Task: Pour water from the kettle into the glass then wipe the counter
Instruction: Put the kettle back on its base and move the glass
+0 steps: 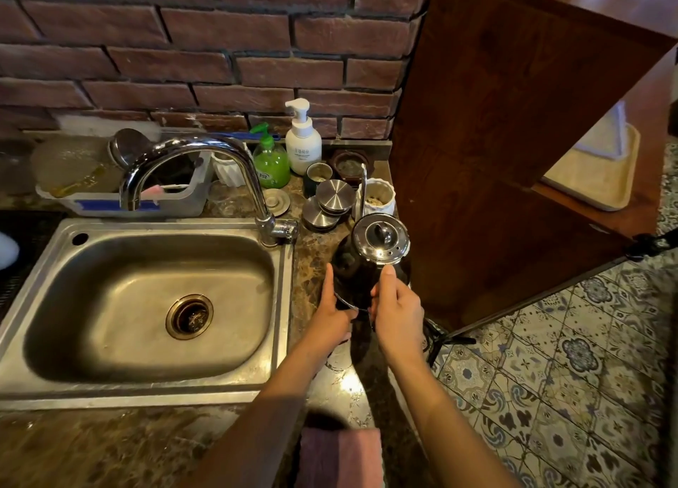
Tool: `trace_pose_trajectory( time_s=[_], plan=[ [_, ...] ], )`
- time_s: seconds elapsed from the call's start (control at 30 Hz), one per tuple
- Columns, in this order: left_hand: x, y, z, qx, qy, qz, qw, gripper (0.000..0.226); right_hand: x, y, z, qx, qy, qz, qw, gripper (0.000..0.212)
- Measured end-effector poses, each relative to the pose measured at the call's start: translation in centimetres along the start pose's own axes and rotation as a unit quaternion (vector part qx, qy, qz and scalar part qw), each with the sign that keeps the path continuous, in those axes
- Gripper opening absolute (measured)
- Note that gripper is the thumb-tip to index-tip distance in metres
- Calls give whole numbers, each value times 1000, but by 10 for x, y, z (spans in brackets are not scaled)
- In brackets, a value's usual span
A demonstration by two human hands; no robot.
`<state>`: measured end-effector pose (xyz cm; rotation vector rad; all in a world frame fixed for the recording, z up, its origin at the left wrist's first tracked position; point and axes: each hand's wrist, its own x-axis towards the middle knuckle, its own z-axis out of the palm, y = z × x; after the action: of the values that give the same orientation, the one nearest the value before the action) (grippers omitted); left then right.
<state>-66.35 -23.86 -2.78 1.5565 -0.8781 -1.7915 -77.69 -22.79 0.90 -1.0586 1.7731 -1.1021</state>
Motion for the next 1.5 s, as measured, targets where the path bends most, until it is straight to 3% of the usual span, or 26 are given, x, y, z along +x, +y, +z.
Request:
trace_pose_trajectory(
  time_s=[0.13, 0.33, 0.8, 1.5],
  plan=[
    [5, -6, 2, -73, 20, -38, 996, 95, 1, 3, -2, -13, 28, 13, 999, 58],
    [6, -11, -1, -95, 40, -58, 993, 93, -9, 12, -13, -23, 26, -8, 999, 56],
    [-1, -5, -3, -46, 35, -31, 998, 75, -20, 17, -4, -28, 11, -5, 1000, 59],
    [-15, -8, -2, 26, 20, -17, 999, 75, -3, 0, 3, -3, -12, 43, 999, 59]
  ],
)
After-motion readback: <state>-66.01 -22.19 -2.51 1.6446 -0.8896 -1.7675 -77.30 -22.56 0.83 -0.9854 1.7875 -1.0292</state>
